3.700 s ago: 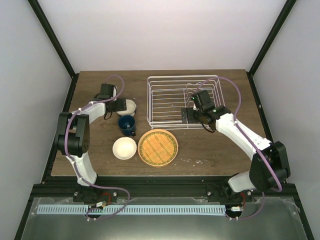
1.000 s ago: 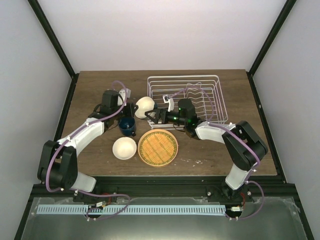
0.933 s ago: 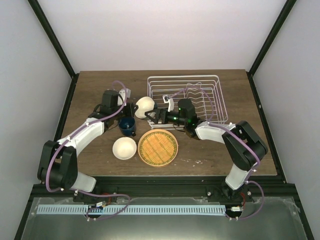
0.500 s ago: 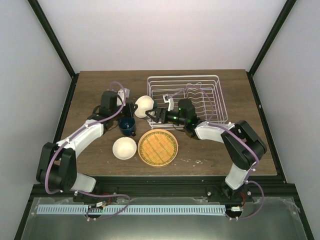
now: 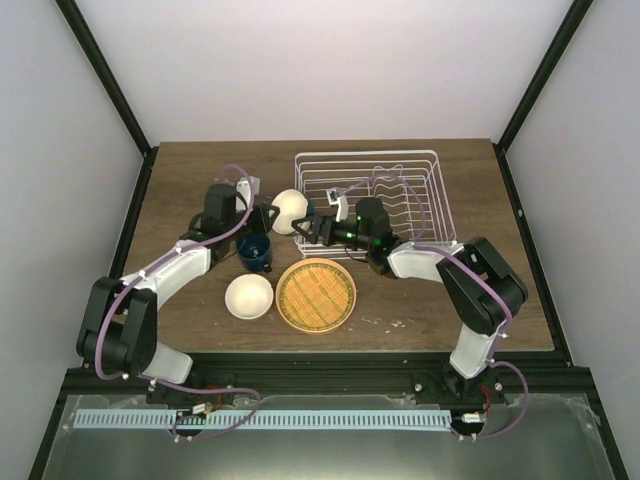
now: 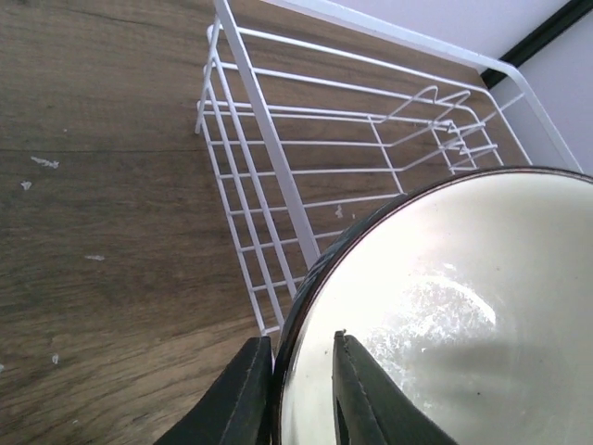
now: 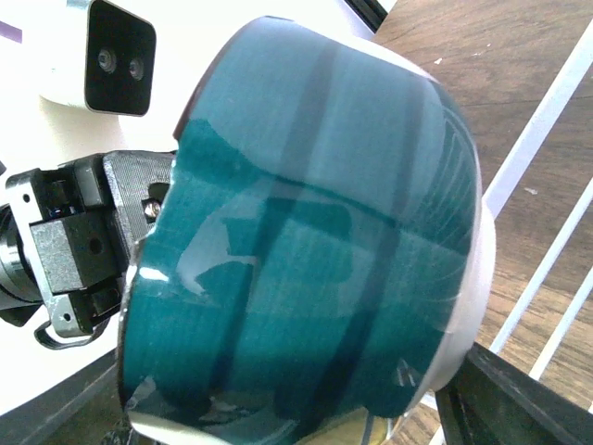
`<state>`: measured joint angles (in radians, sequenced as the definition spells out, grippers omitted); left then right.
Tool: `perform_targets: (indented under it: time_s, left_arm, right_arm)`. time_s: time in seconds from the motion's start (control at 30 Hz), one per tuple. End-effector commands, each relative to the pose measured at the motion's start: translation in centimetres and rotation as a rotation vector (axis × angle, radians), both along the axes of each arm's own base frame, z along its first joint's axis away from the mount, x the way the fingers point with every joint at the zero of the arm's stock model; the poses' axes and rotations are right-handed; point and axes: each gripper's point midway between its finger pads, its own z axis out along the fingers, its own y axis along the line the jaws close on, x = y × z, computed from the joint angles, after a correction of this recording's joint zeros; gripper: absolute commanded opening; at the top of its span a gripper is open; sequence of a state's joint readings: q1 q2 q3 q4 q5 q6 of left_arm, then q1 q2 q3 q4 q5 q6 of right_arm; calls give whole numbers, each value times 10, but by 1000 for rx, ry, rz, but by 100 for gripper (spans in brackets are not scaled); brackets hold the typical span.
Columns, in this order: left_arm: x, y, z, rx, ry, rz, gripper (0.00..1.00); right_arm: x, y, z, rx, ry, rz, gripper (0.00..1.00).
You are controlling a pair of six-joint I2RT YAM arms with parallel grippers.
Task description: Load the mixed dishes into the dish rack
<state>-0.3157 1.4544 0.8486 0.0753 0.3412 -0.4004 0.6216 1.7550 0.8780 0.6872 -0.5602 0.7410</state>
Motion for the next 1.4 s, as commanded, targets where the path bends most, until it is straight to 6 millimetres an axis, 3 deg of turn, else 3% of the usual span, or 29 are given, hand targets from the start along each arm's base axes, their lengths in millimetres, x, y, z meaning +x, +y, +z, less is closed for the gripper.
perform_targets:
  time_s: [0.0,0.07,0.1,0.13,0.37,0.63,0.9,1.07,1.23,1.37]
  left_arm:
    - [-6,-26,14,-82,-38,-91,27]
    - [-6,-24,14,-73,-40,-81,39]
    - [-6,-22,13,-65,-41,-74,85]
    - [-5,-21,13,-59,-43,-67,98]
    - [-6,-12,18,-27,-55,-28,100]
    - [-10,17,37,73,-117,85,100]
    - [-21,57,75,181,-210,243,100]
    - [-33,92,105,217,-347,403,100]
    - [-52,155,97,121,-383,783,100]
    - [-55,162,97,179,-429,758,100]
  right_arm:
    - [4,17,38,50,-130,36,67]
    - [7,16,39,37,-134,23,67]
    - [8,15,39,31,-139,13,67]
    - [9,15,40,25,-144,5,67]
    - [16,9,46,-16,-180,-42,66]
    - [21,6,49,-37,-206,-67,60]
    - [34,0,59,-97,-259,-115,60]
    - [46,-17,77,-126,-295,-158,60]
    - [67,-36,84,-265,-336,-236,59]
    - [90,-57,85,-429,-365,-345,59]
